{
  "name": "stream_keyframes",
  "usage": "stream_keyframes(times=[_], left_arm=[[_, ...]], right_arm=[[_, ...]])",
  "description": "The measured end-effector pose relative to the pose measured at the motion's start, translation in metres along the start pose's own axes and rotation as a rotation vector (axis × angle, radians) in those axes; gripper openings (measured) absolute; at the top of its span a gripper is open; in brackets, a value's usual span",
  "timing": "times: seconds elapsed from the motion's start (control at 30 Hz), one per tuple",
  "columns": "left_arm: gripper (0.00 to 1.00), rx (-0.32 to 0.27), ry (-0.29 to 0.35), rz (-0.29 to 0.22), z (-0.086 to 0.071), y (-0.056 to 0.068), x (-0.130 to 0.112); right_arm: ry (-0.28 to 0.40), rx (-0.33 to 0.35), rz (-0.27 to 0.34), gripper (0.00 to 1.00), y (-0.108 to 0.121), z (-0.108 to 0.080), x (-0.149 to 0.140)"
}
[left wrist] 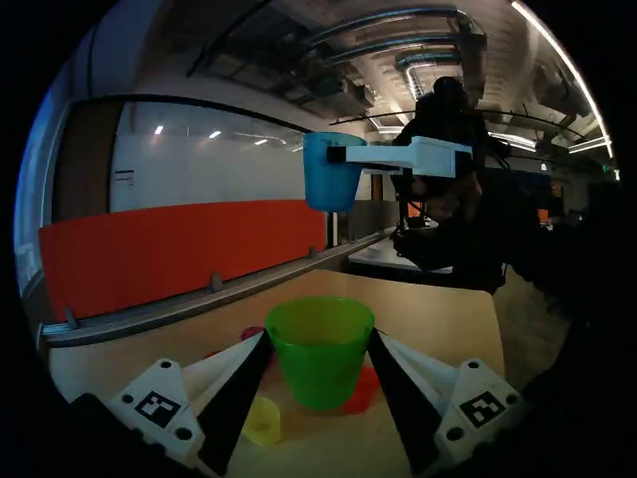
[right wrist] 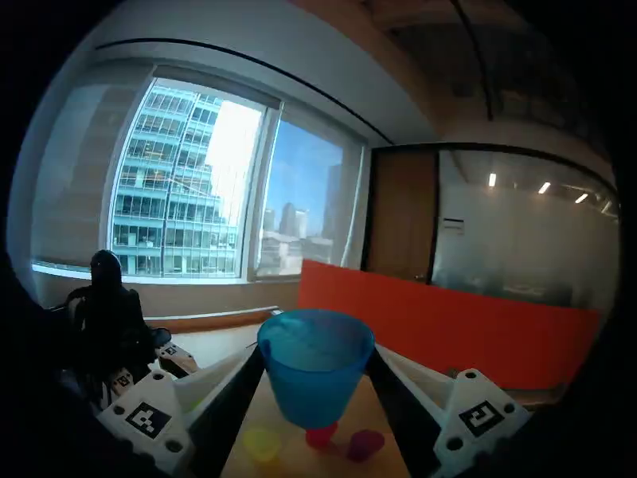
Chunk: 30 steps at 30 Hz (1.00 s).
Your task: Pour water
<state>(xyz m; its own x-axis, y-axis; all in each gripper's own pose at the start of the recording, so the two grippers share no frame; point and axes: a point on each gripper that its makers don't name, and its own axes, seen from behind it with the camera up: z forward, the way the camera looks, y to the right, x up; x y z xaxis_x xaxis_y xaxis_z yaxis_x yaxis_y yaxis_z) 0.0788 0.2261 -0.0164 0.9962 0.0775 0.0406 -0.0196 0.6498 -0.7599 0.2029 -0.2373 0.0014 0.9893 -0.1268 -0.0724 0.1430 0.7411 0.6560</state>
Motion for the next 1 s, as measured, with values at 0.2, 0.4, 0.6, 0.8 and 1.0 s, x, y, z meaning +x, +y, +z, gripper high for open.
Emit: stream_keyframes(times=[0.2, 0.4, 0.6, 0.8, 1.0], left_arm=[[0.85, 0.000, -0.019, 0.004, -0.003, 0.002, -0.008], [0.85, -0.002, -0.051, 0.006, -0.006, 0.005, -0.017], [0.85, -0.011, -0.092, 0.010, -0.009, 0.010, -0.034], [0.85, -0.023, -0.146, 0.015, -0.010, 0.015, -0.054], [0.85, -0.040, -0.193, 0.020, -0.009, 0.022, -0.072]], right_arm=[[-0.009, -0.025, -0.003, 0.89, 0.012, -0.011, -0.009], [-0.028, -0.055, -0.015, 0.89, 0.026, -0.025, -0.025], [-0.063, -0.074, -0.017, 0.90, 0.036, -0.040, -0.049], [-0.106, -0.077, -0.015, 0.89, 0.040, -0.051, -0.076], [-0.154, -0.079, -0.006, 0.90, 0.044, -0.057, -0.104]])
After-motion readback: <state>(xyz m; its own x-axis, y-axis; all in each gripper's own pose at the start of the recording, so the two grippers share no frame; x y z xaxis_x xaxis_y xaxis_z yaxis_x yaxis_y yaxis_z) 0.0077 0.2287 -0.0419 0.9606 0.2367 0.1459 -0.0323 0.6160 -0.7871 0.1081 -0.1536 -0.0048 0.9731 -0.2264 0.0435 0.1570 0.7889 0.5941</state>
